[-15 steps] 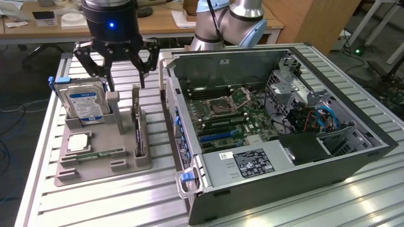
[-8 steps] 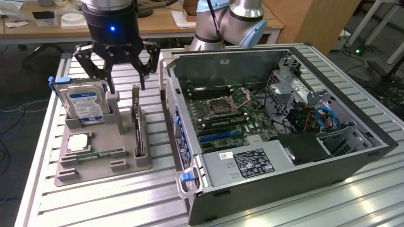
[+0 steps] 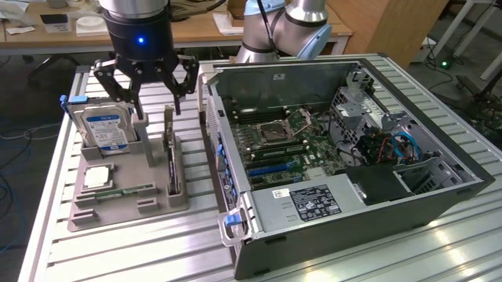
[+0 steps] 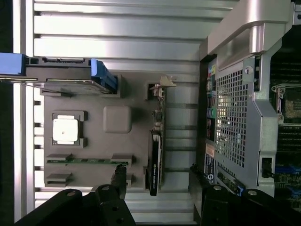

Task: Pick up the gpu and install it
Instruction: 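Pick up the gpu and move the gpu toward the slot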

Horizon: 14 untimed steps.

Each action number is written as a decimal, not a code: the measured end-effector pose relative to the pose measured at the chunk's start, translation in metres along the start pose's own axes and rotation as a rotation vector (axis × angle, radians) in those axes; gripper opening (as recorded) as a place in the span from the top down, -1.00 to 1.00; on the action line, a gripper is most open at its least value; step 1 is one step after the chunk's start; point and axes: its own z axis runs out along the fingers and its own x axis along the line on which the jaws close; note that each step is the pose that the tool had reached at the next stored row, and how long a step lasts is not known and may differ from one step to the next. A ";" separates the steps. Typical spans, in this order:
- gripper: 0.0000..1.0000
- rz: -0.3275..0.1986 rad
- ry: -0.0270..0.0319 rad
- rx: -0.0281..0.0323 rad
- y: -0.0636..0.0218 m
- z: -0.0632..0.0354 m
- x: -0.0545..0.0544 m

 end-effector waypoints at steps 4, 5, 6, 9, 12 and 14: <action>-0.29 0.000 0.0002 0.0002 -0.0007 0.0022 0.000; -0.29 0.000 0.0002 0.0002 -0.0008 0.0026 0.000; -0.29 0.000 0.0002 0.0001 -0.0009 0.0030 0.000; -0.29 0.000 0.0001 0.0001 -0.0012 0.0040 0.000; -0.29 0.000 0.0001 0.0001 -0.0015 0.0050 0.000; -0.29 0.000 -0.0001 -0.0001 -0.0017 0.0060 0.000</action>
